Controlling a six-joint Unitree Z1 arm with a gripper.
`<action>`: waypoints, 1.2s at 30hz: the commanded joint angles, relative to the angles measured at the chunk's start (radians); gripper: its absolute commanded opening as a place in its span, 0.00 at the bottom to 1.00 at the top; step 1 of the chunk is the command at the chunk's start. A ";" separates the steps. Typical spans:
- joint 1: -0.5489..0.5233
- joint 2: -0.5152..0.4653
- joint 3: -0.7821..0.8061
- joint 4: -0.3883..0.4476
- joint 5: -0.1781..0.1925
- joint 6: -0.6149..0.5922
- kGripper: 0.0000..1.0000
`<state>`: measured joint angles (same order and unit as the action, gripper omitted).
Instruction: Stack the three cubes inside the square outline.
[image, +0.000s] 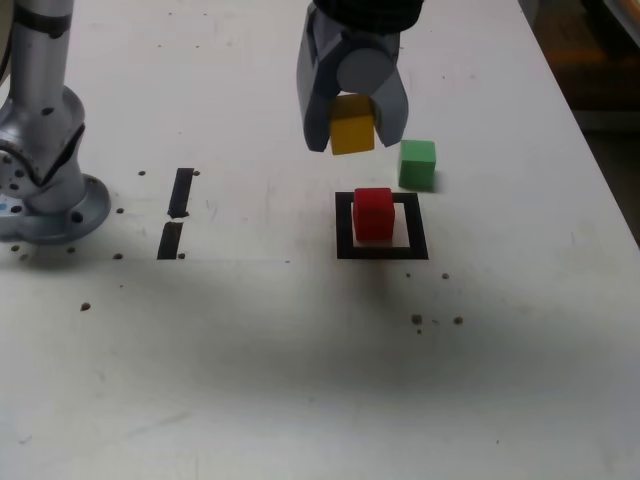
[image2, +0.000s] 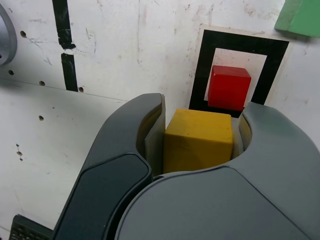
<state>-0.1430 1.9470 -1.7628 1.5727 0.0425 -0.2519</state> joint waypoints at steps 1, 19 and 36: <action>0.000 0.010 0.015 -0.008 -0.001 0.003 0.13; 0.001 0.127 0.047 -0.123 -0.016 0.031 0.14; 0.021 0.170 0.066 -0.173 -0.021 0.037 0.14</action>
<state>-0.1263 2.1191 -1.6992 1.4000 0.0219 -0.2173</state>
